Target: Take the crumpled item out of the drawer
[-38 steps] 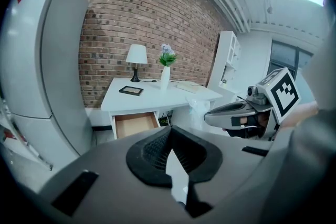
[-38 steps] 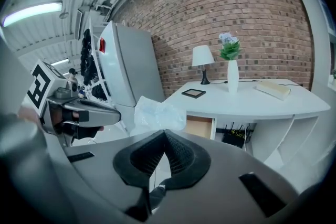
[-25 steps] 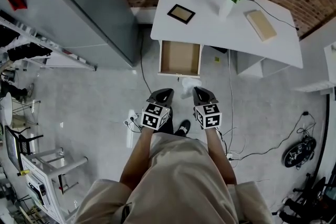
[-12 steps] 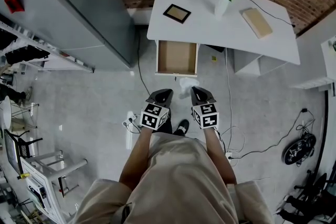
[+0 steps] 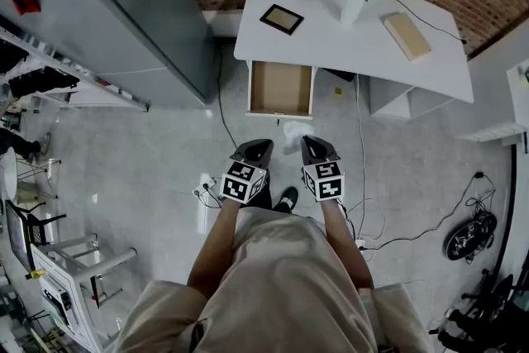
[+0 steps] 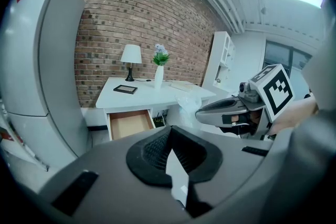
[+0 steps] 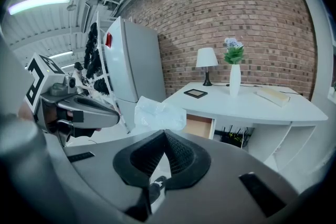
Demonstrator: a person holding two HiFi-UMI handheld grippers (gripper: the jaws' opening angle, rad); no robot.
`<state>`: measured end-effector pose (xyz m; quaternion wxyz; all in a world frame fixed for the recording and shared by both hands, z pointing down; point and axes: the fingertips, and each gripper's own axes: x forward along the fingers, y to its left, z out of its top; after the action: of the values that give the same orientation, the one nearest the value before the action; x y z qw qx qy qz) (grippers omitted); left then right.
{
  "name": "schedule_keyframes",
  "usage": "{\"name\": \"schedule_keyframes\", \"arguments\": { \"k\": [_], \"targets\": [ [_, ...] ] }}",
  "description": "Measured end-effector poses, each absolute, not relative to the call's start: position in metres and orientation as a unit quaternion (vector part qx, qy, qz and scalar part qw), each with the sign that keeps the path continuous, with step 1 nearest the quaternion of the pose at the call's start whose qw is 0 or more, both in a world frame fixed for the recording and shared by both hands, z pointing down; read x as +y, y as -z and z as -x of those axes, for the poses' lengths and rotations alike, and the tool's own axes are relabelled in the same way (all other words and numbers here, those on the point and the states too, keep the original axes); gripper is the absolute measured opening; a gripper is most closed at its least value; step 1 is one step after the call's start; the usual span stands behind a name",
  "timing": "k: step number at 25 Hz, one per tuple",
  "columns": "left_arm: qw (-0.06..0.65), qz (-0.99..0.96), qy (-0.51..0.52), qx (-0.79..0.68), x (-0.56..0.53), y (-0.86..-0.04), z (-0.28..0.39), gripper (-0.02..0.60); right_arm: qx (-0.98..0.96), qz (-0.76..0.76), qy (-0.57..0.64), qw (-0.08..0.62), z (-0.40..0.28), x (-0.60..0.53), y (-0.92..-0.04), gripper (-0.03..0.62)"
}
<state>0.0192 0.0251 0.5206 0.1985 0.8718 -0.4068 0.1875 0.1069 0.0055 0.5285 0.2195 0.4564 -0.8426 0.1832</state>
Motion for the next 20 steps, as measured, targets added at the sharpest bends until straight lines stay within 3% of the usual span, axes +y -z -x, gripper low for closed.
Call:
{"name": "schedule_keyframes", "arguments": {
  "k": [20],
  "targets": [
    [0.207,-0.872,-0.188,-0.403,0.0296,-0.5277,-0.0168,0.015,-0.842,-0.457,-0.185,0.219,-0.1064,0.0073,-0.5311,0.025]
  ]
}}
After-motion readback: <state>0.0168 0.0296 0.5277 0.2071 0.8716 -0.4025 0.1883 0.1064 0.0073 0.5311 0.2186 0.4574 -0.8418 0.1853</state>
